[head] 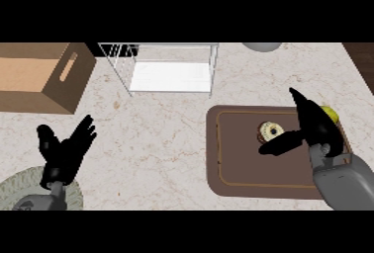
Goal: Pick the cupcake from the tray and place it in the tiered shelf
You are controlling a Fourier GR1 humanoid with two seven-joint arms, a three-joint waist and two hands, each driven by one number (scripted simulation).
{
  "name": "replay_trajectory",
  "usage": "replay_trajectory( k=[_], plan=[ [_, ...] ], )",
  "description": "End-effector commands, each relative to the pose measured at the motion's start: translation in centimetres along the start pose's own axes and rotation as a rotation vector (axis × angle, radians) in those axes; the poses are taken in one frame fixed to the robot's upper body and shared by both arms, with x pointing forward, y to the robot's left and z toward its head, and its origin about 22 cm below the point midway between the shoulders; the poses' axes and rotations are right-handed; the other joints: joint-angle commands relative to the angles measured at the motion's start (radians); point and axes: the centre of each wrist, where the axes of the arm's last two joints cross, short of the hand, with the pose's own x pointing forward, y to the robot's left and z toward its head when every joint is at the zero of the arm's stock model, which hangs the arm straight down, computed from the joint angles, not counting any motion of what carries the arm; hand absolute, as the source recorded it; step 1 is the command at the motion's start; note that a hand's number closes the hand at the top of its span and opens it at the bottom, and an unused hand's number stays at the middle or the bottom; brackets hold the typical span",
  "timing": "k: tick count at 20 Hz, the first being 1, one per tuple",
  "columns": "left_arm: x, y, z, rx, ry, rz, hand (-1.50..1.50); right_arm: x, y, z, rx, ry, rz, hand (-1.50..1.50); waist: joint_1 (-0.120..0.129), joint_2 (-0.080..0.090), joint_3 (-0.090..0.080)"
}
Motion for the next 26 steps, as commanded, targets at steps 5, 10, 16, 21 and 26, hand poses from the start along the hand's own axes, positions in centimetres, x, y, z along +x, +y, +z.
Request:
replay_trajectory(
  k=[5, 10, 16, 21, 26],
  plan=[
    [-0.3, -0.4, -0.4, -0.013, 0.039, 0.022, 0.0, -0.7, 2.9, -1.4, -0.016, 0.11, 0.037, -1.5, -0.001, 0.005, -0.005],
    [-1.4, -1.9, 2.0, 0.011, 0.053, 0.001, 0.0, -0.3, 2.5, -2.5, -0.054, 0.146, 0.064, -1.5, 0.006, 0.003, -0.005],
    [-0.6, -1.5, 1.0, -0.012, 0.062, 0.016, 0.0, -1.7, 2.7, -3.6, -0.089, 0.13, 0.06, -1.5, 0.0, 0.004, -0.005],
    [0.5, 0.7, 0.0, -0.003, 0.04, 0.005, 0.0, -2.7, 5.6, -4.4, -0.089, 0.099, 0.017, -1.5, -0.002, 0.004, -0.005],
    [-1.2, -1.3, 0.2, 0.007, 0.042, 0.003, 0.0, -1.3, 7.2, -6.1, -0.106, 0.079, 0.027, -1.5, 0.002, 0.005, -0.005]
  ],
)
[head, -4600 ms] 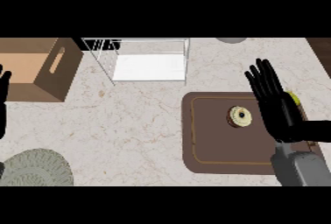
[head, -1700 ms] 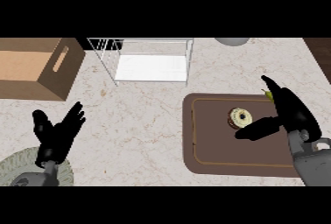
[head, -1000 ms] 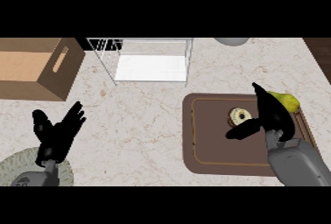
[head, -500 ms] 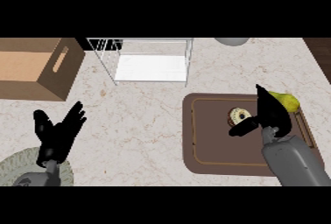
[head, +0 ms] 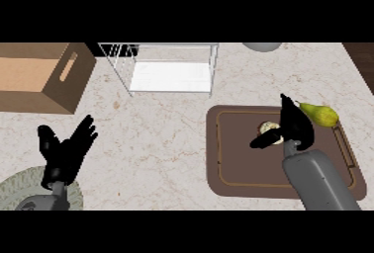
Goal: Pick the cupcake from the tray and place it in the tiered shelf
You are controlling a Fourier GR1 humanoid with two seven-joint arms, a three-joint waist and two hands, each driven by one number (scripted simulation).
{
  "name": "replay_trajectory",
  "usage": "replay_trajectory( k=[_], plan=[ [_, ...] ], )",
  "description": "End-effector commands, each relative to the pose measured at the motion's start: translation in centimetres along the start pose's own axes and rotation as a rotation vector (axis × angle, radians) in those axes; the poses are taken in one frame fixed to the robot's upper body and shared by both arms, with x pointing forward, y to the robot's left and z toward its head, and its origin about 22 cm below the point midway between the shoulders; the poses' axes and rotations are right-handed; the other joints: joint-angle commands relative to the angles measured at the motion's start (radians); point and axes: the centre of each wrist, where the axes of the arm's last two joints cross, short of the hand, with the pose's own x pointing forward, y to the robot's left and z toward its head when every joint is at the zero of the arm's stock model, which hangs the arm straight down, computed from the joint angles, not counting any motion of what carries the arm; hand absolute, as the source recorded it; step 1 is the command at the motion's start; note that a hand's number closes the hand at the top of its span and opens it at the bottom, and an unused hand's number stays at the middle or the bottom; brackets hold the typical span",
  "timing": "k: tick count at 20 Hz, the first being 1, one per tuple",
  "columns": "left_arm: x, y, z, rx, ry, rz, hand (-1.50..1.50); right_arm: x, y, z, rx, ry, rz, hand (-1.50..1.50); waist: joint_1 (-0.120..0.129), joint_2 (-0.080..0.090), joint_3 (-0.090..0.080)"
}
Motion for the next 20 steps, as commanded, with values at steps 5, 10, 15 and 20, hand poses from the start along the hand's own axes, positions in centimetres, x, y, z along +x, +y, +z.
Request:
replay_trajectory(
  k=[5, 10, 15, 20],
  plan=[
    [-0.1, -0.4, -0.2, -0.025, 0.033, 0.001, 0.0, -0.4, 1.8, -0.9, 0.222, -0.115, 0.287, 1.5, 0.015, 0.01, -0.005],
    [0.1, 0.1, 0.1, -0.013, 0.036, -0.02, 0.0, 1.0, 3.7, -0.3, 0.181, -0.163, 0.084, 1.5, 0.004, 0.005, -0.005],
    [-0.4, -0.2, -0.4, -0.035, 0.05, -0.014, 0.0, 7.3, 6.6, 5.3, 0.216, -0.346, 0.131, 1.5, 0.026, 0.008, -0.005],
    [1.5, -3.0, -1.3, -0.116, 0.005, -0.028, 0.0, 11.4, 8.1, 10.4, 0.3, -0.522, 0.192, 1.5, 0.128, 0.023, -0.004]
  ],
)
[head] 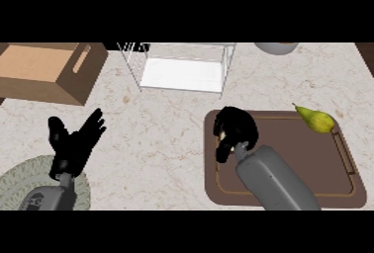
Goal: Pick the cupcake from the tray and place it in the tiered shelf
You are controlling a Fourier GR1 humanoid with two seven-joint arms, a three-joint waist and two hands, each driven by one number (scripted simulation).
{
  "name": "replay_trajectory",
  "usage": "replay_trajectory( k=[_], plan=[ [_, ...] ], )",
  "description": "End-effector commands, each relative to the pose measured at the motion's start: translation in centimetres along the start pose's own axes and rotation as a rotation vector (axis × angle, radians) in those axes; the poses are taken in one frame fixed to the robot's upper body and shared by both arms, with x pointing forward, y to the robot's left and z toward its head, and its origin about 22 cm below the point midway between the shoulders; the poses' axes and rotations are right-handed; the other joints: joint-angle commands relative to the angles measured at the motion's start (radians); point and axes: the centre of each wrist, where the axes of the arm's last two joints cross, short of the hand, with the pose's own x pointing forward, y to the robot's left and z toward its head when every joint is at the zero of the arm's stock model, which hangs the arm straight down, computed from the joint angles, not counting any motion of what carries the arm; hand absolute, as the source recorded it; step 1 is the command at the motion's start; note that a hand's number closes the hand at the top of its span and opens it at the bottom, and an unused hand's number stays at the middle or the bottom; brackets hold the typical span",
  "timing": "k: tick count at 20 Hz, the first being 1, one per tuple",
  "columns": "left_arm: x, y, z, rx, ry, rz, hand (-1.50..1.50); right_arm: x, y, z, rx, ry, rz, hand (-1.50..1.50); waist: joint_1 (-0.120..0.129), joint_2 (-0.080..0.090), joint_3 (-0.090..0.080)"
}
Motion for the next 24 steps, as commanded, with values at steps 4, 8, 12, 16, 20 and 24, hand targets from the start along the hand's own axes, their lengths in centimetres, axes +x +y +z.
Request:
replay_trajectory(
  k=[4, 8, 12, 16, 20, 24],
  plan=[
    [0.7, -0.6, -0.5, -0.057, 0.022, -0.025, 0.0, 10.3, 0.1, 5.1, -0.047, -0.247, -0.086, 1.5, 0.064, 0.005, 0.007],
    [0.2, -1.4, -1.2, -0.025, 0.044, -0.019, 0.0, 14.1, -0.7, 9.0, -0.2, -0.358, -0.146, 1.5, 0.038, -0.002, 0.004],
    [-1.4, -0.9, -0.5, -0.033, 0.067, -0.007, 0.0, 18.2, -4.2, 12.4, -0.369, -0.394, -0.186, 1.5, 0.013, -0.013, 0.002],
    [-1.1, 0.0, 0.1, 0.008, 0.062, -0.016, 0.0, 21.0, -7.3, 15.2, -0.472, -0.381, -0.223, 1.5, -0.004, -0.022, 0.003],
    [-2.7, 0.4, 0.7, 0.028, 0.083, -0.004, 0.0, 23.2, -10.7, 16.8, -0.509, -0.356, -0.244, 1.5, -0.027, -0.019, 0.003],
    [-1.1, 0.6, 0.6, 0.029, 0.066, 0.015, 0.0, 25.3, -13.6, 17.5, -0.561, -0.339, -0.257, 1.5, -0.038, -0.015, 0.004]
  ],
)
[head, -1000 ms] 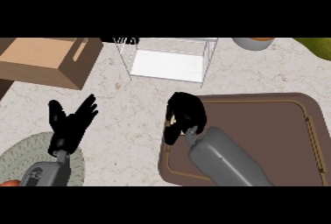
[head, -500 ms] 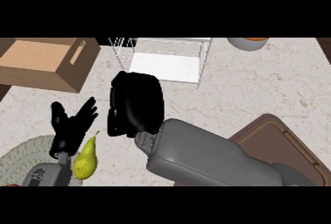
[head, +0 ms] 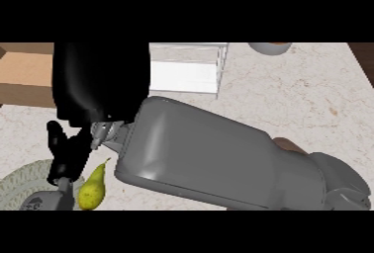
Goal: Pick the cupcake from the tray and place it in the tiered shelf
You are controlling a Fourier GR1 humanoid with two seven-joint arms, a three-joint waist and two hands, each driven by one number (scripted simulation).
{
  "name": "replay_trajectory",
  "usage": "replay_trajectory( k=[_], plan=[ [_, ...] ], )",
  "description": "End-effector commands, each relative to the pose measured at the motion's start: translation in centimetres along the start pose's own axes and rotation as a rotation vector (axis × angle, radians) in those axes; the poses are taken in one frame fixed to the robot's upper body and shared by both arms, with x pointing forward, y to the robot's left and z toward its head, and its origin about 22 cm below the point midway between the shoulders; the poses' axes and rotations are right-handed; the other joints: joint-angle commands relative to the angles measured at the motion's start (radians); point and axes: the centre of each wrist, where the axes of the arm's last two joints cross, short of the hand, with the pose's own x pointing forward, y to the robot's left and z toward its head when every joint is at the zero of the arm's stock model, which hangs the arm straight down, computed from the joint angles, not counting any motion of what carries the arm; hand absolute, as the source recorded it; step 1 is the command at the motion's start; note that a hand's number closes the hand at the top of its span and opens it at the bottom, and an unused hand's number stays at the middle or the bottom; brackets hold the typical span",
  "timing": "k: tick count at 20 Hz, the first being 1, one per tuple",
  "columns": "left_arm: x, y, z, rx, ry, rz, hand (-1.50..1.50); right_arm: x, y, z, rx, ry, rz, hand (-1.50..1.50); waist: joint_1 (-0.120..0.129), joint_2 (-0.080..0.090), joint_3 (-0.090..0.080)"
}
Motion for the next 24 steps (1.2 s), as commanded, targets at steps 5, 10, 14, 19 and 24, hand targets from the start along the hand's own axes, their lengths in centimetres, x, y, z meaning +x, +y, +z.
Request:
replay_trajectory(
  k=[5, 10, 14, 19, 24],
  plan=[
    [-1.6, -0.1, 1.1, 0.015, 0.037, -0.009, 0.0, 3.4, -4.3, -3.9, -0.089, 0.22, -0.055, 1.5, -0.018, 0.009, -0.002],
    [-2.4, 1.7, 0.5, 0.026, 0.028, 0.015, 0.0, 4.1, -6.9, -7.1, -0.153, 0.232, -0.083, 1.5, -0.019, 0.017, -0.004],
    [-1.2, 0.0, 0.2, 0.012, 0.022, 0.017, 0.0, 3.2, -8.4, -9.1, -0.143, 0.227, -0.042, 1.5, -0.026, 0.015, -0.002],
    [-0.4, 0.6, -0.2, 0.012, 0.003, 0.021, 0.0, 0.8, -8.3, -11.8, -0.083, 0.237, -0.035, 1.5, -0.019, 0.021, -0.003],
    [0.7, -0.1, 0.7, 0.029, 0.015, 0.03, 0.0, -1.3, -7.2, -12.7, -0.025, 0.214, 0.029, 1.5, -0.022, 0.016, -0.002]
  ],
)
